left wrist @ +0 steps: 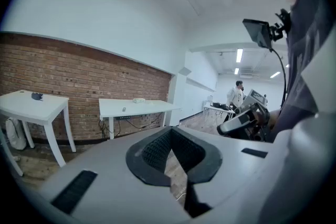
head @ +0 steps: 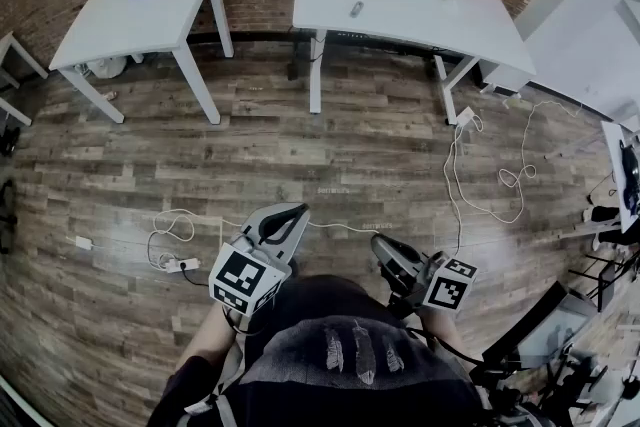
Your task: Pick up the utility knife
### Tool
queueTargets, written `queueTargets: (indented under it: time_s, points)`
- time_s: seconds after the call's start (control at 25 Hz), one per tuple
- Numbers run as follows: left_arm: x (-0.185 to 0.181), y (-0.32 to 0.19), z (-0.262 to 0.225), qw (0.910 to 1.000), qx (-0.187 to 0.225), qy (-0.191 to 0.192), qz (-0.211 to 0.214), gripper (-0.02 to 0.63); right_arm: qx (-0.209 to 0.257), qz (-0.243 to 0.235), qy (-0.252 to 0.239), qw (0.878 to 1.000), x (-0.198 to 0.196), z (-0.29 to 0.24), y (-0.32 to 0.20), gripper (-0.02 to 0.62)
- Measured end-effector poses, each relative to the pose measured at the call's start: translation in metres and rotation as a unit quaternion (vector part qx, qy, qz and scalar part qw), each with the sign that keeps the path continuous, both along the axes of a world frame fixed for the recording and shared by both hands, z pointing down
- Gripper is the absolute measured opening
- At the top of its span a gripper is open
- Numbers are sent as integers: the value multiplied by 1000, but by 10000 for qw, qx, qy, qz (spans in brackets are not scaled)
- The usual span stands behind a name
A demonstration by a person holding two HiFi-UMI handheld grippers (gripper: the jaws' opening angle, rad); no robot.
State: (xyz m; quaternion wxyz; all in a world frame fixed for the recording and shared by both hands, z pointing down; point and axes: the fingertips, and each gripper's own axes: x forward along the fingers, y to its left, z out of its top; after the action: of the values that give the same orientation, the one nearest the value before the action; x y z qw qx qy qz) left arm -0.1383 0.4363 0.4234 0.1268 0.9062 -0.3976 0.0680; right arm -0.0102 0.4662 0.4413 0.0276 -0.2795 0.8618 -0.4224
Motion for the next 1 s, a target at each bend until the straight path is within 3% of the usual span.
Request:
queueTargets:
  time_s: [0.24, 0.4, 0.52, 1.0]
  points:
    - [-34, -24, 2, 9998, 35, 40, 217, -3, 301, 27, 374, 9988, -39, -3, -21, 0]
    - [-34, -38, 1, 9994, 54, 108, 314, -3, 728, -1, 964, 9927, -45, -2, -31, 0]
    - [-29, -46, 1, 9992, 72, 39, 394, -3, 691, -88, 1256, 9896, -48, 8, -39, 0]
    - [20, -111, -7, 9987, -28, -365, 342, -3, 562, -295, 891, 9940, -12, 13, -116, 0]
